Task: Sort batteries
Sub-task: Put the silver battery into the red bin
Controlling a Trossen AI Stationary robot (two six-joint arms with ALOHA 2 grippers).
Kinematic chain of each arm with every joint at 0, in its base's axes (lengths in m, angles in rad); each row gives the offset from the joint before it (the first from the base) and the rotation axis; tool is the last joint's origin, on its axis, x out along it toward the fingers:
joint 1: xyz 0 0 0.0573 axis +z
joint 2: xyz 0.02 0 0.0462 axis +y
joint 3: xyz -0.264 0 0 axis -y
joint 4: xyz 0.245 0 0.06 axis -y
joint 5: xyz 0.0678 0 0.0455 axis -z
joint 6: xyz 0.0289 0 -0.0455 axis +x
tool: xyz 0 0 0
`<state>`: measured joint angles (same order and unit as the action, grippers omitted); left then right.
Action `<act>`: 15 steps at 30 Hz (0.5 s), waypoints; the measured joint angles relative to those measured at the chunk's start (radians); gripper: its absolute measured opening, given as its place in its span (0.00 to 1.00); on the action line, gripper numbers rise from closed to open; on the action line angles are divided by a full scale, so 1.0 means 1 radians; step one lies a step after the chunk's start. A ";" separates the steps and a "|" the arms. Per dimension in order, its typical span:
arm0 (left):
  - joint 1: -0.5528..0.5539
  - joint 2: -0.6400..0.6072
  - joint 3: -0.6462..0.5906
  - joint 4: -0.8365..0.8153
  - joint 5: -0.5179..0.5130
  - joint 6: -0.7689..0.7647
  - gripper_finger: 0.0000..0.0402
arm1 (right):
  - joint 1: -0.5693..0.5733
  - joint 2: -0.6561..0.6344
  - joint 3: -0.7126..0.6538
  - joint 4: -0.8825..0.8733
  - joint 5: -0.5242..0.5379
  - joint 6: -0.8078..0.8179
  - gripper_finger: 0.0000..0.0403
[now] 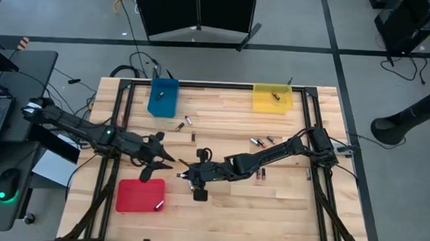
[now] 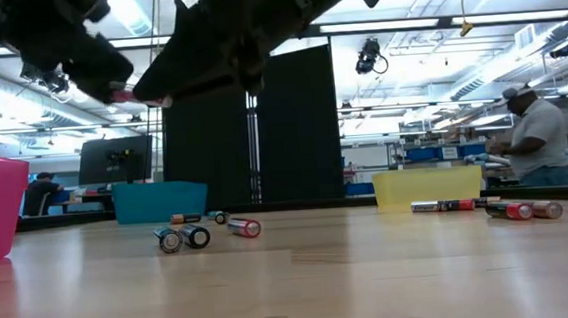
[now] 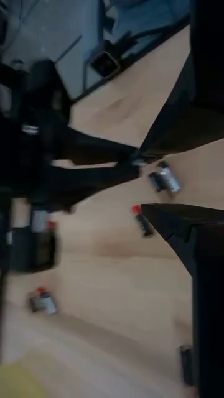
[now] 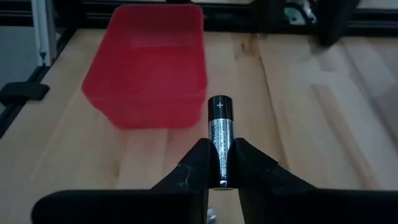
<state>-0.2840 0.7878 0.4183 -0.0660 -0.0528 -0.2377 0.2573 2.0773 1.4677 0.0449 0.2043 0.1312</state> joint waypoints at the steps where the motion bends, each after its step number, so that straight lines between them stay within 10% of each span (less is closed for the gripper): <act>1: 0.000 0.017 0.000 -0.002 0.008 -0.017 0.35 | -0.004 0.000 0.000 0.001 0.000 -0.004 0.15; 15: -0.033 0.230 -0.002 0.181 0.038 -0.093 0.40 | -0.012 -0.027 0.000 -0.025 0.013 -0.056 0.15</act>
<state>-0.3172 1.0178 0.4168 0.1154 -0.0152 -0.3305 0.2451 2.0499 1.4677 0.0196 0.2169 0.0750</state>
